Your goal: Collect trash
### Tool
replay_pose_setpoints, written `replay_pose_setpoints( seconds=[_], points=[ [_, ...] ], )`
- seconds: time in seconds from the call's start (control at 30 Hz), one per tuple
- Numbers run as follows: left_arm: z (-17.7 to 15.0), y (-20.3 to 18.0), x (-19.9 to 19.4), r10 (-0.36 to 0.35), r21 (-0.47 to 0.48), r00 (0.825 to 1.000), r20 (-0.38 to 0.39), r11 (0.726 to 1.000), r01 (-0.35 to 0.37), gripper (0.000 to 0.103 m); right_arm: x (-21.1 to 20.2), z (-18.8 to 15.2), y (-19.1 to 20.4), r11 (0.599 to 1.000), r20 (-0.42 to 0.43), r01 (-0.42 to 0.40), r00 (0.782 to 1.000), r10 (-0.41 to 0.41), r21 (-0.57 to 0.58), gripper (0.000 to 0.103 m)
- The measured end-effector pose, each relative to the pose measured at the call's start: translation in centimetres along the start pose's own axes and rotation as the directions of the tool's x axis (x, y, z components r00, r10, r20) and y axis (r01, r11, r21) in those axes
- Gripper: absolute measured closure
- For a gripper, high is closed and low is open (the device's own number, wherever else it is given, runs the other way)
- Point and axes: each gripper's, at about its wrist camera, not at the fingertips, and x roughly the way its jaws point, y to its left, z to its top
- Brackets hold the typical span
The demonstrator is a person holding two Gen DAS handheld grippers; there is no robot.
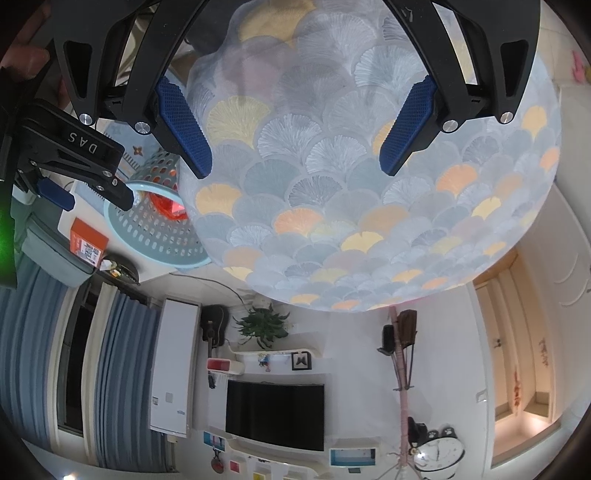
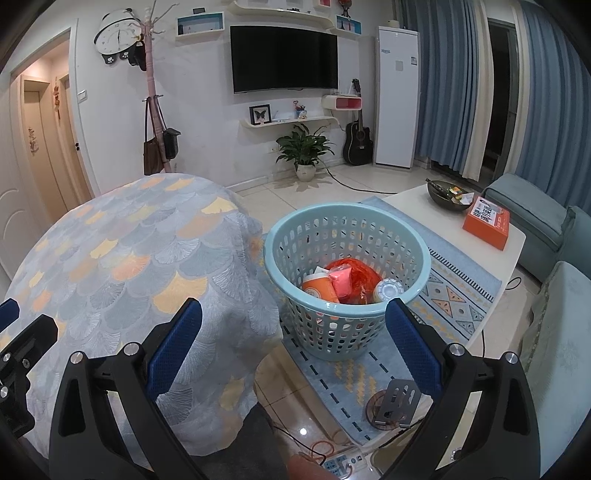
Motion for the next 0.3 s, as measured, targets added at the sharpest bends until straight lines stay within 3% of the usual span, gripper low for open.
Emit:
replay_pose_setpoints(
  seconds=[0.3],
  points=[
    [-0.03, 0.19, 0.2, 0.012, -0.001, 1.0, -0.012, 1.0, -0.012, 0.013, 0.0, -0.02, 0.11, 1.0, -0.001, -0.004, 1.0, 0.004, -0.002, 0.008]
  ],
)
